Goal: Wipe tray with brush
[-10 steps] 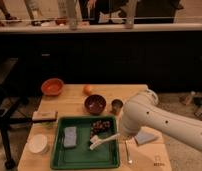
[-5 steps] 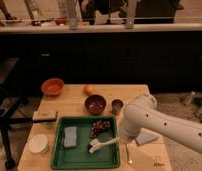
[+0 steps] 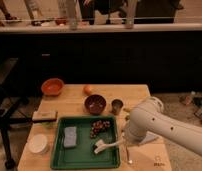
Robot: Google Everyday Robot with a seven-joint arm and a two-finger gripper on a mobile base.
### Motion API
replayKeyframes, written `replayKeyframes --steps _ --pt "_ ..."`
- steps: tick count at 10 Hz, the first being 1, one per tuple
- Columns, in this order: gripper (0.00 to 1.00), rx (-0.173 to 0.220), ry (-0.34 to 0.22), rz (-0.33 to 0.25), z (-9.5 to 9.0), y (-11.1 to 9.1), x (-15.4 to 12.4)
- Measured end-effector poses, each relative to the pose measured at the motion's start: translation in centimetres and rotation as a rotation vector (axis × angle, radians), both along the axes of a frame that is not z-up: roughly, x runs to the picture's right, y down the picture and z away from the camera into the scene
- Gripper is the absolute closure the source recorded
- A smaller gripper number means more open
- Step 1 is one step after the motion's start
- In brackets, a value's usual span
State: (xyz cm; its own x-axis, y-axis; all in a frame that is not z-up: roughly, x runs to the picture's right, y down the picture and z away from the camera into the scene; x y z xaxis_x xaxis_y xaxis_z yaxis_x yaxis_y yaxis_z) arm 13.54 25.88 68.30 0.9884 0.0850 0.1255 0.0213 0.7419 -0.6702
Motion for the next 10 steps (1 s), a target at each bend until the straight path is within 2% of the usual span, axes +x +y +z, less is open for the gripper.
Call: replayKeyframes --steps 6,7,8,10 --pt "1.0 0.003 0.014 -0.006 0.0 0.0 0.3" --pt "1.0 0.004 0.018 -0.015 0.2 -0.3 0.3" --pt "1.0 0.012 0.017 -0.035 0.9 -1.3 -0.2" --pt "1.0 0.013 -0.003 -0.089 1.5 -2.6 -2.1"
